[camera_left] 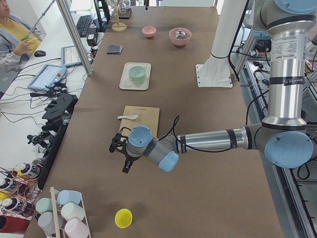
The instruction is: Stack pink bowl on green and place spoon
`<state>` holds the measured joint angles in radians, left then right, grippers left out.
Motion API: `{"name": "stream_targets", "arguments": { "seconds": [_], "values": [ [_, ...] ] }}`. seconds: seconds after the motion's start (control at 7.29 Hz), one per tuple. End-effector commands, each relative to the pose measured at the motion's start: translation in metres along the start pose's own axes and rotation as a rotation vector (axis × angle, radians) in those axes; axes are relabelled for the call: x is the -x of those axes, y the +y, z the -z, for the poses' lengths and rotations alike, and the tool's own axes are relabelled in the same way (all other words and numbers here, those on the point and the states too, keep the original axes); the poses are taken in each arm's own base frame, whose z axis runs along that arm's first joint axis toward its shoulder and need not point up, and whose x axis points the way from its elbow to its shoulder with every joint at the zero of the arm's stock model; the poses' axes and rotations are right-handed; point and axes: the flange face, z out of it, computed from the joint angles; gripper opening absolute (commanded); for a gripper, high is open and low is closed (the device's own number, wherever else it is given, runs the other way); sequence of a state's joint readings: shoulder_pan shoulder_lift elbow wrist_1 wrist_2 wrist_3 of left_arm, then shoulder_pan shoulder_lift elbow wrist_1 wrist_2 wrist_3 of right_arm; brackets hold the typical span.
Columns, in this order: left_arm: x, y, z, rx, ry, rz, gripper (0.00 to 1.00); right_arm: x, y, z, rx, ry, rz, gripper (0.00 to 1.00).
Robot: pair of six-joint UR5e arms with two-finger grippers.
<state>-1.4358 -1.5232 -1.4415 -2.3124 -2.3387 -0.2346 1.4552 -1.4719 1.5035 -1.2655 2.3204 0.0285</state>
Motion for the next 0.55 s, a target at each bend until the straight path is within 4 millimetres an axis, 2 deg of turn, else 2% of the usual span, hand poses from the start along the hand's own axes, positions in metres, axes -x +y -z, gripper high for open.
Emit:
{"name": "stream_targets", "arguments": {
  "seconds": [0.0, 0.14, 0.41],
  "values": [
    [0.0, -0.001, 0.0, 0.008, 0.002, 0.008, 0.99, 0.0, 0.002, 0.0, 0.0, 0.0, 0.0, 1.0],
    [0.001, 0.0, -0.001, 0.015, 0.0, 0.016, 0.99, -0.001, 0.004, -0.001, 0.002, 0.001, -0.002, 1.0],
    [-0.029, -0.026, 0.016, 0.11, 0.047, 0.094, 0.99, -0.003, 0.006, -0.001, 0.005, 0.008, -0.006, 1.0]
  ]
}}
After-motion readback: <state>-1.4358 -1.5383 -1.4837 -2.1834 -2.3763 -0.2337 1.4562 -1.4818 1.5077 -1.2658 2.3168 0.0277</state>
